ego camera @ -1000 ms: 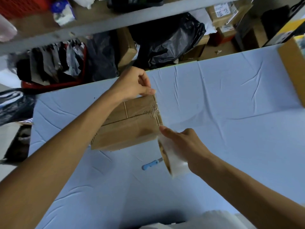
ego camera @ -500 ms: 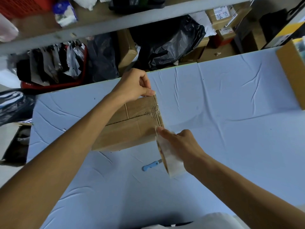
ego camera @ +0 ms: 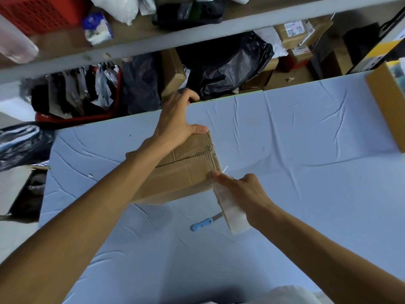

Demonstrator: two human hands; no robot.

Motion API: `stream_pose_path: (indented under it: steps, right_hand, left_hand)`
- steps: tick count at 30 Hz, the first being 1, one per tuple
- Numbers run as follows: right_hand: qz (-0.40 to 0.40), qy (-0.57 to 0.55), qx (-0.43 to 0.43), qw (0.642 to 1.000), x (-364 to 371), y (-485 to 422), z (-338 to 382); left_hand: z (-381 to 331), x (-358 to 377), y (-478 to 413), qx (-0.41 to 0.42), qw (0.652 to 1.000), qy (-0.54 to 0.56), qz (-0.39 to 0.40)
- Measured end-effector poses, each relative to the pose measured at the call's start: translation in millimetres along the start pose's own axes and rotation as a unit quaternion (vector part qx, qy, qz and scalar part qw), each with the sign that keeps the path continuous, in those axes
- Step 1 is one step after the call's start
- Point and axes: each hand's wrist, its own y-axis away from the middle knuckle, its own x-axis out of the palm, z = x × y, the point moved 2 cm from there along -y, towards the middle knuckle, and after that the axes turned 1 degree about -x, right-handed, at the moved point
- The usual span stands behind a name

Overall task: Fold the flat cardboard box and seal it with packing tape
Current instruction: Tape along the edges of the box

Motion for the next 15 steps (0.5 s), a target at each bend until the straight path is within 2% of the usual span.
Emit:
stream_pose_path:
  steps: [2,4,8,15]
  right_hand:
    - [-0.005,-0.008,0.001,1.000,-1.1,0.4,-0.2]
    - [-0.008,-0.008,-0.001,1.000,-2.9,2.2,0.7]
    - [-0.006,-0.003,-0.010,1.000,-6.0,3.8,2.0]
    - [-0.010,-0.015,-0.011,1.000,-4.2,4.5,3.6]
  left_hand:
    - [-6.8,1.5,2.2,0.080,0.996,-0.026,0.000]
    - [-12.1,5.5,5.8,0.113,0.992,-0.018,0.050]
    - [-8.9,6.7,8.0,0.114,0.987,-0.020,0.112]
    - [-9.4,4.1,7.8,0.106,0.981,-0.041,0.157]
